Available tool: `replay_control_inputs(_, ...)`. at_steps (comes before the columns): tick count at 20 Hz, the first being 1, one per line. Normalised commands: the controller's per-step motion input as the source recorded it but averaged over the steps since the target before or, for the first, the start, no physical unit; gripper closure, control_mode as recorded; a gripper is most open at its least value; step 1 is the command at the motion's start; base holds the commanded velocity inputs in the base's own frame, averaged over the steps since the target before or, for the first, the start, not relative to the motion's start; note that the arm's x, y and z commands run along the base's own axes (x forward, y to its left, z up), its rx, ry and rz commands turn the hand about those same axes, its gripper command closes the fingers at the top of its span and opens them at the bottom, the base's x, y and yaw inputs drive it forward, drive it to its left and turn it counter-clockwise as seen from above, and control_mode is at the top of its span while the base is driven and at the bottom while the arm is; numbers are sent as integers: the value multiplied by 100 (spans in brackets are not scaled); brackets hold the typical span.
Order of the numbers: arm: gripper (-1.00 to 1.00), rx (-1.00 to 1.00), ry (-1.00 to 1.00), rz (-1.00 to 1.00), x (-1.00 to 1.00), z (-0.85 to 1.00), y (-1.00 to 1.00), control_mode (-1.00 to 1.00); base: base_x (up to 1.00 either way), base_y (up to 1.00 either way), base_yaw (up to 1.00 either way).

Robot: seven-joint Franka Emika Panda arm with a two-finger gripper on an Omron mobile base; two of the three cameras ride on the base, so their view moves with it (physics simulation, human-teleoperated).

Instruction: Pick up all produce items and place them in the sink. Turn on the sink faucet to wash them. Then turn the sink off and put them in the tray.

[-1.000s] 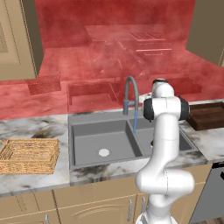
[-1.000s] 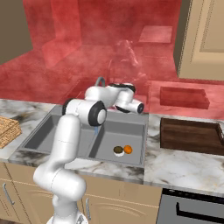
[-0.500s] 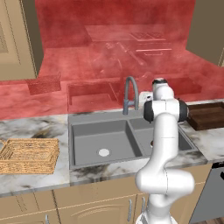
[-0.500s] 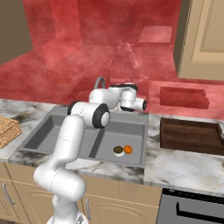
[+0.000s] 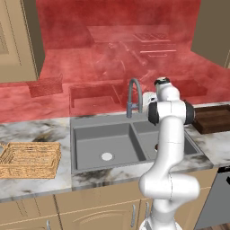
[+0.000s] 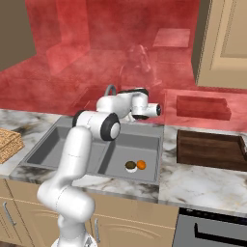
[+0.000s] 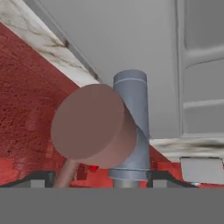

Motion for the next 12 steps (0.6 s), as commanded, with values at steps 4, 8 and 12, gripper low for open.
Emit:
replay_control_inputs(4,-100,0,-6,2,-53,80,-22,-100,0,0,0)
replay_control_inputs(8,-100,0,-7,0,-52,75,-54,-100,0,0,0)
replay_control_inputs(12,-100,0,-9,0,-31,82,-53,-100,0,0,0)
